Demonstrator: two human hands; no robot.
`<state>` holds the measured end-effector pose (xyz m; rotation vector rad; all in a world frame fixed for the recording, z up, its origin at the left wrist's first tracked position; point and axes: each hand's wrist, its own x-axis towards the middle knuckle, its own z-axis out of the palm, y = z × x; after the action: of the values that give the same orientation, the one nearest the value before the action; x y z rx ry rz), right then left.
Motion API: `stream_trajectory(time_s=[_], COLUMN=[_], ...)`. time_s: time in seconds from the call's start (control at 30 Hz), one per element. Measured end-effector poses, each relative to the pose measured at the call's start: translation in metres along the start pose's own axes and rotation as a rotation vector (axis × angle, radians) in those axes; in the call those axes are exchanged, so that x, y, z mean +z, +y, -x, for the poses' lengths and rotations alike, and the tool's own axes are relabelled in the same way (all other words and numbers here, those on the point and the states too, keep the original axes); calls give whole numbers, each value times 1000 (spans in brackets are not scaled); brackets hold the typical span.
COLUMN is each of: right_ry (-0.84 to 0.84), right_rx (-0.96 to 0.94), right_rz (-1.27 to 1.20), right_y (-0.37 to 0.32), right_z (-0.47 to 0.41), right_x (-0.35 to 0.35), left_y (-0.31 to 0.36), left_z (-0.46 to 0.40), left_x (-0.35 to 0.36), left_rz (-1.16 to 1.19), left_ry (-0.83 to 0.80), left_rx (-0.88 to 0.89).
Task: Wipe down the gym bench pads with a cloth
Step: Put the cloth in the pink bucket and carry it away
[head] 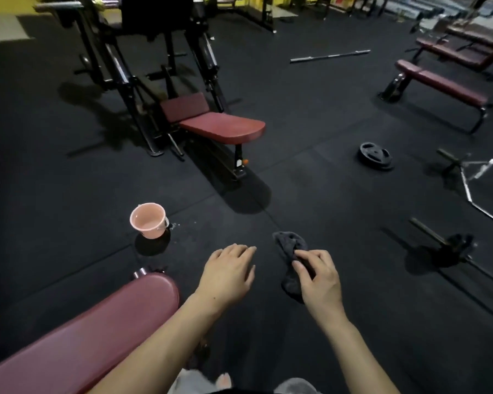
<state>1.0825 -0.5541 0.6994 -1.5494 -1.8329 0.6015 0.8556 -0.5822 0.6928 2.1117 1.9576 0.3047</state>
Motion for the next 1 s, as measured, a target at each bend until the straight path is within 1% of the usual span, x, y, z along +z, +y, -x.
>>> stream_trajectory(time_s=[0.13,0.27,0.37,0.5,0.63,0.8,0.9,1.0], right_ry=[-81,-195,-316,-536,-727,-909,-984,-1030], right_rx=[-40,-156,-278,-436,-592,-726,-777,-797], right_rz=[-57,-109,-154,-206,-217,-245,-243,-233], right_y=[3,4,-1,-26,-56,-90,-109,-127], right_z=[-92,-195,-276,-364,-421,-459,-482,-510], right_x=[30,80,126,178,224,286,330,376], left_y=[-27,-62,-93,-118,-133,-165,-198,-239], left_z=[-76,-142,-186,-222,-243,-250,-264,-296], left_x=[-8,-6,-5,-18,-32,-35,-33,-37], left_rz=[-9,1,0,17,46,87,122,197], left_ry=[19,45,90,195,263,330,321,354], left_rx=[-96,-238,-395,-636,-833,-1081,-1186,-1237])
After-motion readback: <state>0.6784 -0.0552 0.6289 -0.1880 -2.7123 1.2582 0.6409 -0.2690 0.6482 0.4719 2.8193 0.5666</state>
